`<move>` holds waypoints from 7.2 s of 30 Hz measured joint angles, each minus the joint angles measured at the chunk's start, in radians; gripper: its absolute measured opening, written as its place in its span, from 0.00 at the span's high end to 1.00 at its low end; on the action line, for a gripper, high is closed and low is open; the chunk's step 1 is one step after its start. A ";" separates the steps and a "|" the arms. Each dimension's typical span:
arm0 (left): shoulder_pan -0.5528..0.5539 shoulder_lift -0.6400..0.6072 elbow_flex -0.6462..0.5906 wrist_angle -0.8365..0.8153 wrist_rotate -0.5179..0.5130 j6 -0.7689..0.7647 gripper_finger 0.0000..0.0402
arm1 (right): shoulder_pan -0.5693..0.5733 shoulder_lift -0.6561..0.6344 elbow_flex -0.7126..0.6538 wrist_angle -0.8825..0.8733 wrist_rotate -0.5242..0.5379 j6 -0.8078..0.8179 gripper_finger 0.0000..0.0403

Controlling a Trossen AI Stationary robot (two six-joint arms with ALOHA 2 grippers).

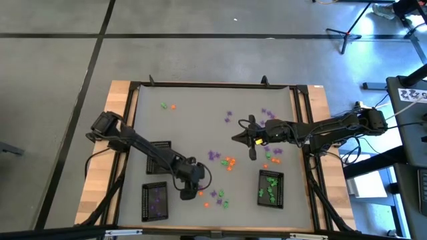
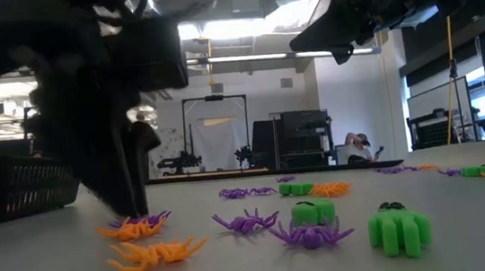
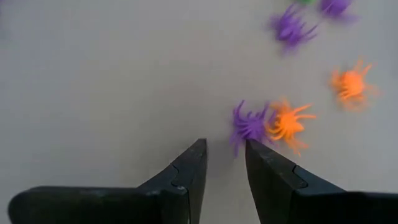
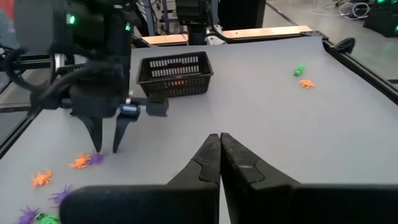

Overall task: Sort Halloween decoration
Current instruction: Put the purple spider toy into the bottom left black basket

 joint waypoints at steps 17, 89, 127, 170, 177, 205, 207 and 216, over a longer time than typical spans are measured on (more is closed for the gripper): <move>-0.011 0.021 0.002 0.017 -0.045 0.135 0.74 | 0.000 0.000 0.000 0.000 0.010 -0.023 0.99; -0.054 0.011 0.333 -0.440 -0.212 0.289 1.00 | 0.001 0.000 0.000 -0.012 0.018 -0.022 0.99; -0.020 0.169 0.304 -0.419 -0.190 0.203 1.00 | 0.000 0.000 0.000 -0.014 0.017 -0.022 0.99; -0.358 0.164 0.706 -1.323 0.086 -0.526 0.87 | 0.000 0.000 0.000 0.003 0.014 0.005 0.99; -0.355 0.115 0.705 -1.304 -0.100 -0.498 0.74 | 0.000 0.000 0.000 0.002 0.014 0.005 0.99; -0.033 -0.571 -0.321 0.495 -0.515 0.343 0.77 | -0.011 0.000 0.014 -0.136 0.178 -0.023 0.99; 0.008 -0.562 -0.342 0.576 -0.516 0.373 0.77 | -0.036 0.000 0.060 -0.291 0.225 0.010 0.99; 0.110 -0.543 -0.363 0.729 -0.478 0.474 0.77 | -0.265 -0.001 0.181 -0.821 0.205 0.085 0.99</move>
